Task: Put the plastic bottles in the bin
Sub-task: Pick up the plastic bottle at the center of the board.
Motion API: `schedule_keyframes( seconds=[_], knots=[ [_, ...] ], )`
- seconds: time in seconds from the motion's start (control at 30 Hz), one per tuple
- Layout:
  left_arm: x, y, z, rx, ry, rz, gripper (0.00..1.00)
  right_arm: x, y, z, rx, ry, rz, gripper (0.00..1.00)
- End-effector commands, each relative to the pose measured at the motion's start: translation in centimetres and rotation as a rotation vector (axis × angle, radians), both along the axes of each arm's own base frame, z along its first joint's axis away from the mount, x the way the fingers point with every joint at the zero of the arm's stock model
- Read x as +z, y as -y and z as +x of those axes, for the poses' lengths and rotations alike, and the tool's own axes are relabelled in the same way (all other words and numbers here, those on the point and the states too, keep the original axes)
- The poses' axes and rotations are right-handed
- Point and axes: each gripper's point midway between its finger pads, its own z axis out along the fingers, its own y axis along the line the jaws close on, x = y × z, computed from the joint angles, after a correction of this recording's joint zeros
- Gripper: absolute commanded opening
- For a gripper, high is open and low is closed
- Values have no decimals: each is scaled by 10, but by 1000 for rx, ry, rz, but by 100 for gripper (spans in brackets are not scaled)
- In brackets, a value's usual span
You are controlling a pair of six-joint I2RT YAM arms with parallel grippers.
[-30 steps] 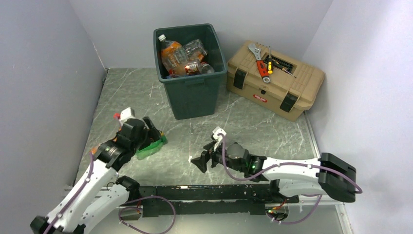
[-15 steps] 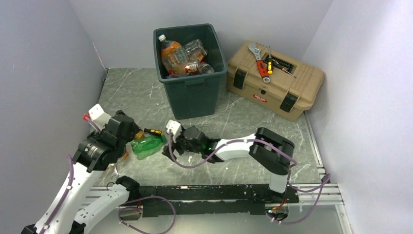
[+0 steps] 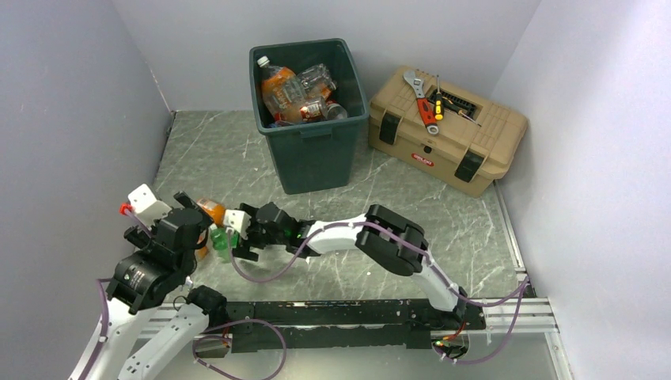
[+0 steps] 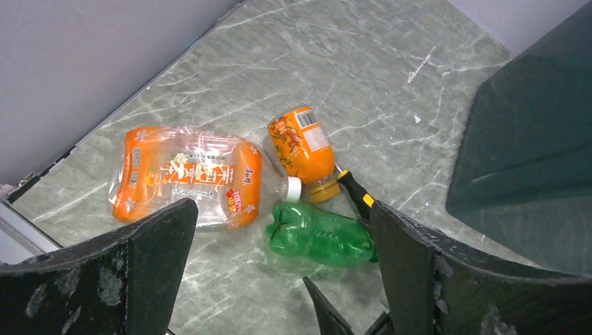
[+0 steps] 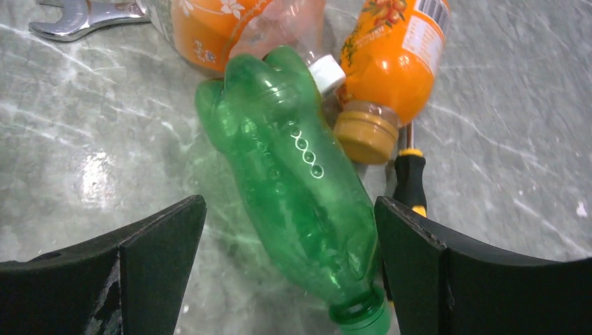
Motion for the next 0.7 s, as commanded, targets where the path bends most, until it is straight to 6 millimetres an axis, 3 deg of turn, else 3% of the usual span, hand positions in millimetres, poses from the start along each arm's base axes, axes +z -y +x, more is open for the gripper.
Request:
schedule_keyframes(
  seconds=[0.0,0.43,0.67],
  knots=[
    [9,-7,3,4,68,44,100,8,-23,4,85,72,-25,95],
    [0,4,8,-47,46,24,99,-34,-37,30,54,163,-161,92],
    [0,4,9,-48,52,24,99,-24,-28,21,59,162,-136,79]
  ],
)
